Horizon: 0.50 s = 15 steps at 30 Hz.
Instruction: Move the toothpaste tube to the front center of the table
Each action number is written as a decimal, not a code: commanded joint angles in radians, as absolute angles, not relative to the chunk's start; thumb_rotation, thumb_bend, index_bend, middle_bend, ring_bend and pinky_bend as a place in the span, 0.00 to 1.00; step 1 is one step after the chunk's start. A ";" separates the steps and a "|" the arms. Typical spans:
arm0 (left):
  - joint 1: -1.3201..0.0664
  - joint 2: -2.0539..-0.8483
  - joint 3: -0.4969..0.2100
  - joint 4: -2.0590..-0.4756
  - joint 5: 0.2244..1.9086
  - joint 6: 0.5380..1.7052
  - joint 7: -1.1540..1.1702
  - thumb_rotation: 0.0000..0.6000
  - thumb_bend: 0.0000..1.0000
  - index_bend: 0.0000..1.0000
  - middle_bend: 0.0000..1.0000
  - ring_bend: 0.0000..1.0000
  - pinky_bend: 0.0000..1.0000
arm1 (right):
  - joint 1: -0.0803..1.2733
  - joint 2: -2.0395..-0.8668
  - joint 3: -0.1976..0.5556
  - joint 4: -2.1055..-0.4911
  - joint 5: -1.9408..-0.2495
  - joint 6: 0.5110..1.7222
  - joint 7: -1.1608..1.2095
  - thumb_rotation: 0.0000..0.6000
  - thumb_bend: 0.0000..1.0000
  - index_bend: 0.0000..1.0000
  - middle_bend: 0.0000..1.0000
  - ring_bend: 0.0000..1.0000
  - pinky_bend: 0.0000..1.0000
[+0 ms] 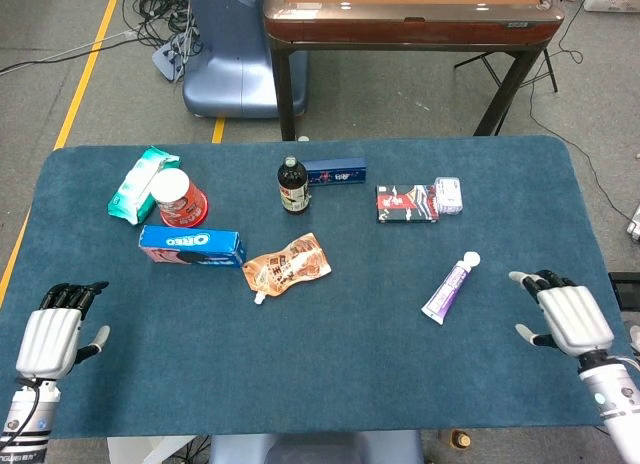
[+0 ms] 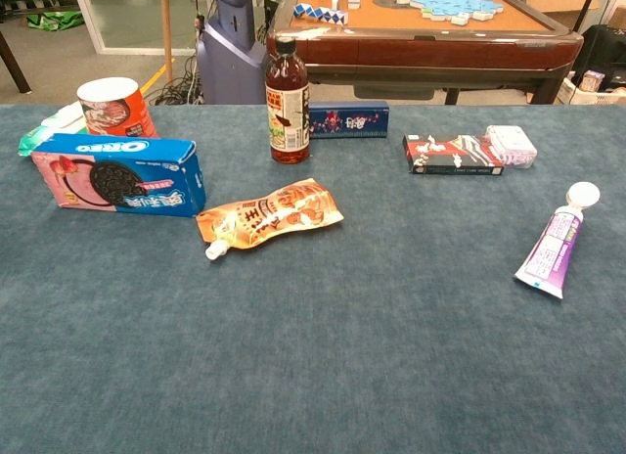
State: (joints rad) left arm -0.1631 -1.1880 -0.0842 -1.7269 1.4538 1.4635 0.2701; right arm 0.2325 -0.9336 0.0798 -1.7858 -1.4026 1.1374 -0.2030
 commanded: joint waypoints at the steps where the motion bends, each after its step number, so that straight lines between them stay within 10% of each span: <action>1: -0.168 -1.191 -0.085 -1.716 1.470 1.466 0.257 1.00 0.27 0.21 0.29 0.22 0.13 | 0.311 -0.922 0.086 -1.801 -1.357 1.028 -0.260 1.00 0.31 0.20 0.33 0.19 0.33; 15: -0.172 -1.214 -0.080 -1.669 1.456 1.451 0.227 1.00 0.27 0.21 0.30 0.22 0.13 | 0.467 -1.058 0.083 -1.653 -1.190 0.810 -0.323 1.00 0.32 0.18 0.33 0.19 0.33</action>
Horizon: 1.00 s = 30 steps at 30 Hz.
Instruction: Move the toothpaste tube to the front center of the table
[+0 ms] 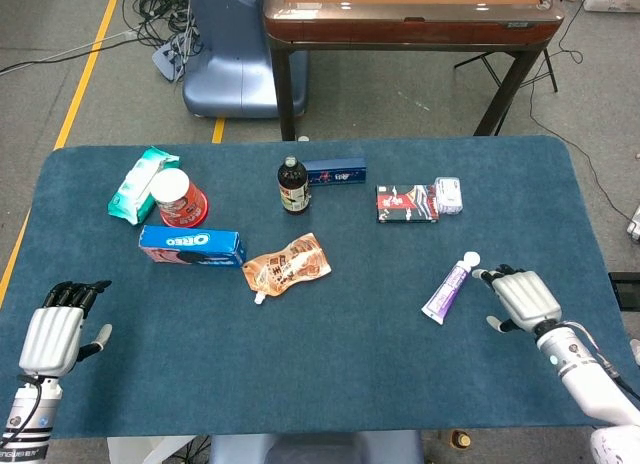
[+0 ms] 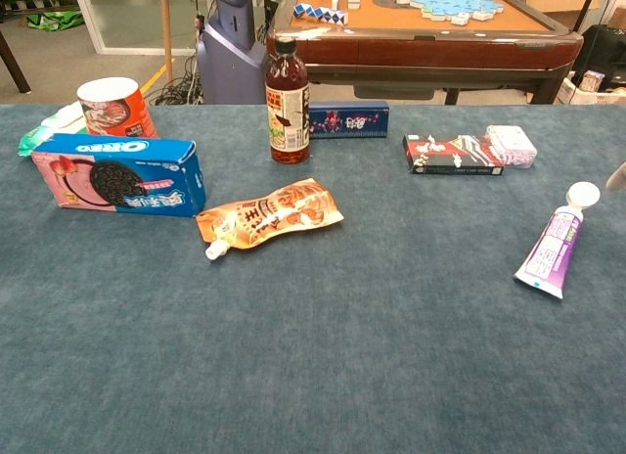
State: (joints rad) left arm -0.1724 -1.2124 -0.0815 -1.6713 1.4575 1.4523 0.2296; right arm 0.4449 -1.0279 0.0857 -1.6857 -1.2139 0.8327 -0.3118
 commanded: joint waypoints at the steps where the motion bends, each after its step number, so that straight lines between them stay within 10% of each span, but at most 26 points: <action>1: -0.171 -1.214 -0.079 -1.668 1.456 1.451 0.226 1.00 0.27 0.21 0.30 0.22 0.13 | 0.471 -1.067 0.083 -1.644 -1.185 0.809 -0.323 1.00 0.32 0.18 0.33 0.19 0.33; 30: -0.177 -1.218 -0.078 -1.657 1.439 1.435 0.226 1.00 0.27 0.21 0.29 0.22 0.13 | 0.613 -1.276 0.059 -1.453 -1.025 0.798 -0.478 1.00 0.31 0.12 0.29 0.19 0.33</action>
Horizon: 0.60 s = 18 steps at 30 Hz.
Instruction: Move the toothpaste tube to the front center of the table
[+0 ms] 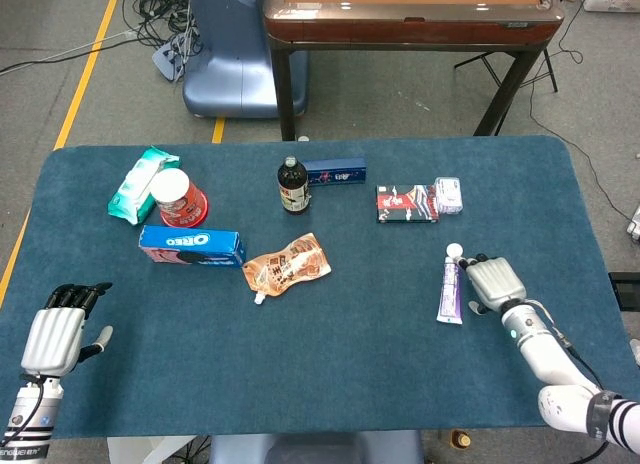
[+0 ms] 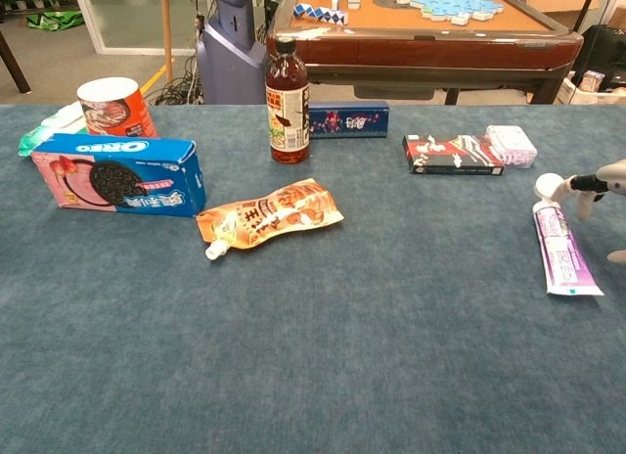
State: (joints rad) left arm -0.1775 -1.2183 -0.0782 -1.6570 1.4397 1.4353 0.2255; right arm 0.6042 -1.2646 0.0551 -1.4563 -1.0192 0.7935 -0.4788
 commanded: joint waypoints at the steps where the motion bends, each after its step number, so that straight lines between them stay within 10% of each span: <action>1: -0.177 -1.218 -0.079 -1.657 1.438 1.435 0.226 1.00 0.27 0.21 0.29 0.22 0.13 | 0.618 -1.281 0.060 -1.452 -1.028 0.798 -0.477 1.00 0.31 0.12 0.29 0.19 0.33; 18: -0.172 -1.210 -0.079 -1.656 1.434 1.443 0.221 1.00 0.27 0.21 0.29 0.22 0.13 | 0.664 -1.294 0.071 -1.551 -1.202 0.823 -0.361 1.00 0.31 0.11 0.29 0.19 0.33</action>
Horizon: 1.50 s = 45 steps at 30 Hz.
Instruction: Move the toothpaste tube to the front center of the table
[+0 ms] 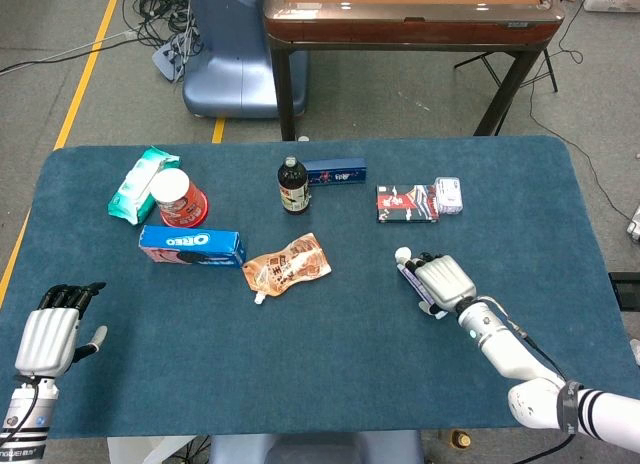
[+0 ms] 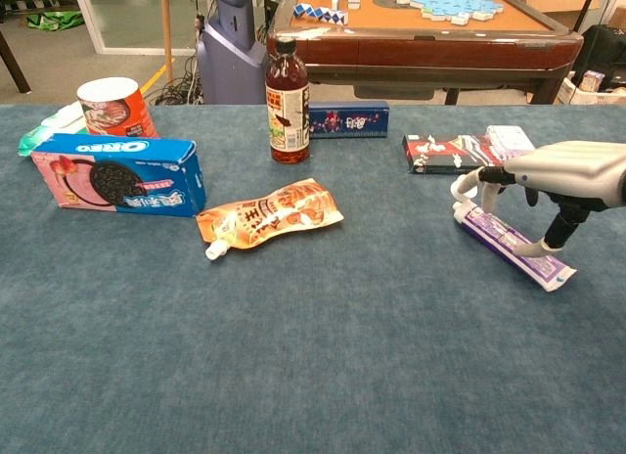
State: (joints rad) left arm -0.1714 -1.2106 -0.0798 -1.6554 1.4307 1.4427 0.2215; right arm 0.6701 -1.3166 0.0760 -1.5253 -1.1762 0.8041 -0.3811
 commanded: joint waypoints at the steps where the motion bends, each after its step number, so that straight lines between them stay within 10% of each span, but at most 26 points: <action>1: -0.173 -1.210 -0.079 -1.656 1.436 1.443 0.220 1.00 0.27 0.21 0.29 0.22 0.13 | 0.660 -1.286 0.069 -1.557 -1.206 0.830 -0.357 1.00 0.31 0.11 0.29 0.19 0.33; 27: -0.164 -1.199 -0.071 -1.668 1.444 1.453 0.219 1.00 0.27 0.21 0.29 0.22 0.13 | 0.798 -1.382 0.132 -1.412 -0.991 0.712 -0.431 0.97 0.05 0.10 0.26 0.17 0.30; 45: -0.162 -1.200 -0.068 -1.661 1.451 1.455 0.209 1.00 0.27 0.21 0.29 0.22 0.13 | 0.721 -1.267 0.073 -1.652 -1.201 0.823 -0.295 0.97 0.05 0.10 0.27 0.17 0.30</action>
State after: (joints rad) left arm -0.1614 -1.2002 -0.0683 -1.6611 1.4514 1.4550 0.2091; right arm 0.7404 -1.2779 0.0718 -1.6508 -1.1763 0.7826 -0.3075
